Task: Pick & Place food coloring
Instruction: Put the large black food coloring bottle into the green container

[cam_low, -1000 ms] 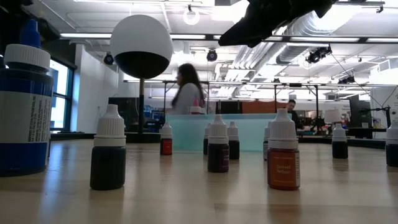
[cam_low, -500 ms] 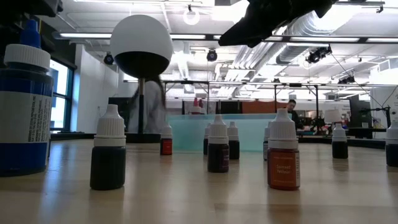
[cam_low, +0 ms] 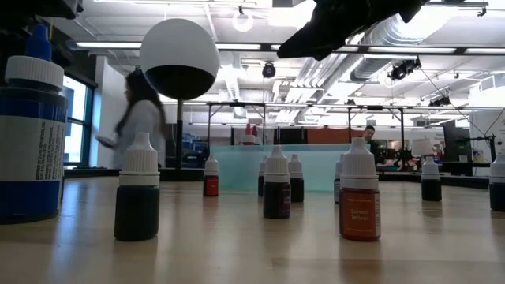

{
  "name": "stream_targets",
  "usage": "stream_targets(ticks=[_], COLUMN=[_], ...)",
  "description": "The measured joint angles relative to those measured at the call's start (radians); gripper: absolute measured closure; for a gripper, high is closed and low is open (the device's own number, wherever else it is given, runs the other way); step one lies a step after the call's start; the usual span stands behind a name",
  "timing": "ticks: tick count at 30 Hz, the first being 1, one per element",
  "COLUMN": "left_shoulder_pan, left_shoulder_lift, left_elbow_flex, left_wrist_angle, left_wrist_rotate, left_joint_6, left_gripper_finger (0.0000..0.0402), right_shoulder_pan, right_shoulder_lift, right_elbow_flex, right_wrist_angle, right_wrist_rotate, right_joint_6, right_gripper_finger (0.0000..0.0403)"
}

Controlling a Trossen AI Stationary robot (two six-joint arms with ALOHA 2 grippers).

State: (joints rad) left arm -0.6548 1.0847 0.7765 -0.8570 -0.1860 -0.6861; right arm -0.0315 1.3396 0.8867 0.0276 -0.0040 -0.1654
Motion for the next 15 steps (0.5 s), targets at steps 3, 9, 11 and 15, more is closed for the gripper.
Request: stream_targets(ticks=[3, 9, 11, 15], left_shoulder_pan=[0.000, 0.000, 0.000, 0.000], left_shoulder_lift=[0.000, 0.000, 0.000, 0.000], left_elbow_flex=[0.000, 0.000, 0.000, 0.000], left_wrist_angle=[0.001, 0.032, 0.055, 0.070], left_wrist_rotate=[-0.015, -0.016, -0.036, -0.043], left_joint_6=[0.000, 0.002, 0.021, 0.035], left_gripper_finger=[0.0286, 0.0286, 0.0286, 0.0286], right_shoulder_pan=[0.000, 0.000, 0.000, 0.000], right_shoulder_lift=[0.000, 0.000, 0.000, 0.000], right_elbow_flex=[0.000, 0.000, 0.000, 0.000], right_wrist_angle=[0.000, 0.000, 0.000, 0.000], right_wrist_rotate=[0.000, 0.000, 0.000, 0.000], right_joint_6=[0.000, 0.000, 0.000, 0.000], right_gripper_finger=[0.0300, 0.0300, 0.0300, 0.0299])
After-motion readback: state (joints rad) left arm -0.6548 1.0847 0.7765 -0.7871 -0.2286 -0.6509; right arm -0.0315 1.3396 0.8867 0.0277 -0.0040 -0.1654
